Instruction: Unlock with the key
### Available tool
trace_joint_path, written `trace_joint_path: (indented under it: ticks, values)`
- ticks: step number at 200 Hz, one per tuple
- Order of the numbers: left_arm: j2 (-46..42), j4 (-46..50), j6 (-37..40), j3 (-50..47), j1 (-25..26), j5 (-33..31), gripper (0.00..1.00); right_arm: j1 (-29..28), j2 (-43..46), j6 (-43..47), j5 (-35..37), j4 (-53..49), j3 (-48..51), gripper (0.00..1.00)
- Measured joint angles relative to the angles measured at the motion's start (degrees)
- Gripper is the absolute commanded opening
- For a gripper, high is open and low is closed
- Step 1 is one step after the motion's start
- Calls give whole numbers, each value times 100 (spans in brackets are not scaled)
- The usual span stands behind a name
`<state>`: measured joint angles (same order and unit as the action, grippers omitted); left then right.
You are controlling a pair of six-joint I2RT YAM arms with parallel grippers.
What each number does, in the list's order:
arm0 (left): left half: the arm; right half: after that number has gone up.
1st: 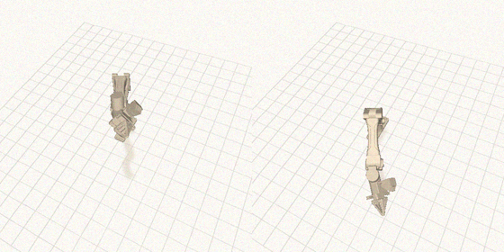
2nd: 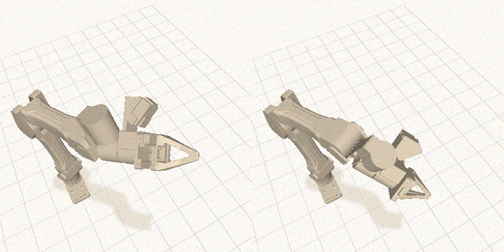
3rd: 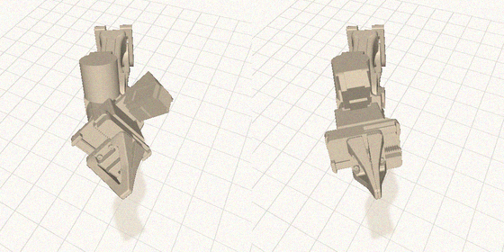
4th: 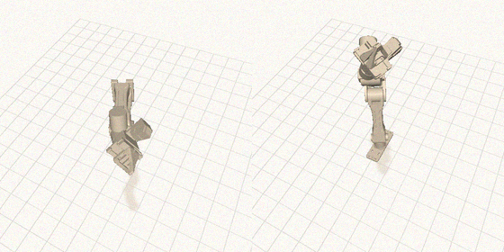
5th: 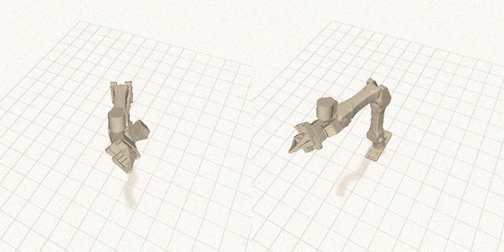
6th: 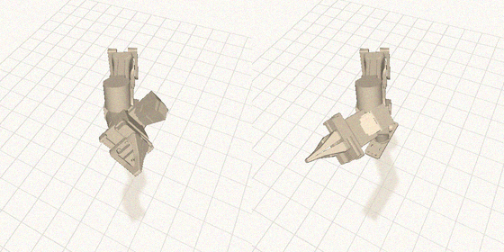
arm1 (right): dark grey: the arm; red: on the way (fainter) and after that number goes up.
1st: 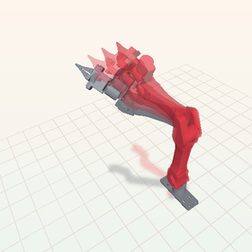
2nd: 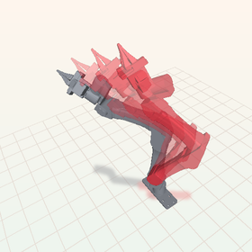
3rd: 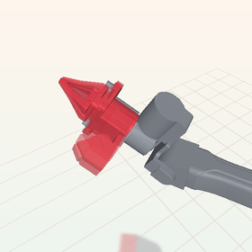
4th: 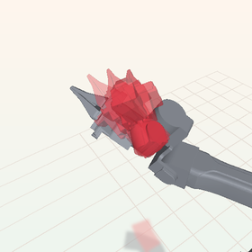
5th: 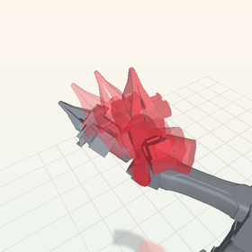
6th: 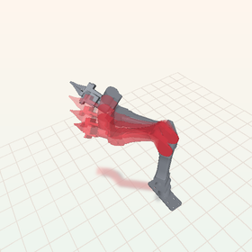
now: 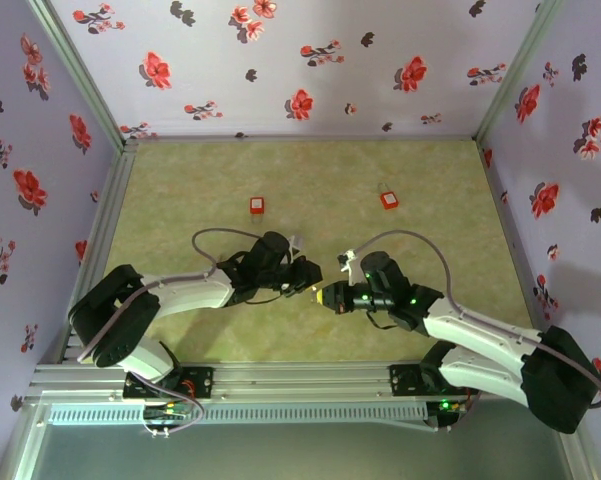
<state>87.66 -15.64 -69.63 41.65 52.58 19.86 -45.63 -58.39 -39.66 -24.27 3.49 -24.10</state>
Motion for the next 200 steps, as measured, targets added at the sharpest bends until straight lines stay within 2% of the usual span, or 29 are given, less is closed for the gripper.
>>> trace_joint_path:
  ticks: [30,66,76,83,102,120,159,200]
  values:
    - [0,116,50,0,-2,-57,0,0,-129,-2,-26,85,0,0]
    - [0,166,105,-7,-2,-144,0,0,-282,-2,-42,197,-2,1]
    - [0,188,105,-13,-2,-173,0,0,-328,-11,-44,232,-2,11]
    - [0,210,103,-13,-2,-186,0,0,-356,-48,-44,247,-4,26]
    - [-46,214,92,-13,-2,-173,0,0,-400,-144,35,247,-7,53]
    - [-160,197,31,-13,-22,-181,0,0,-363,-208,146,278,-7,66]
    - [-396,-15,-321,-149,-164,-387,0,0,50,-501,420,761,186,69]
    - [-428,-173,-769,-247,-214,-758,0,-20,175,-1043,710,1729,774,65]
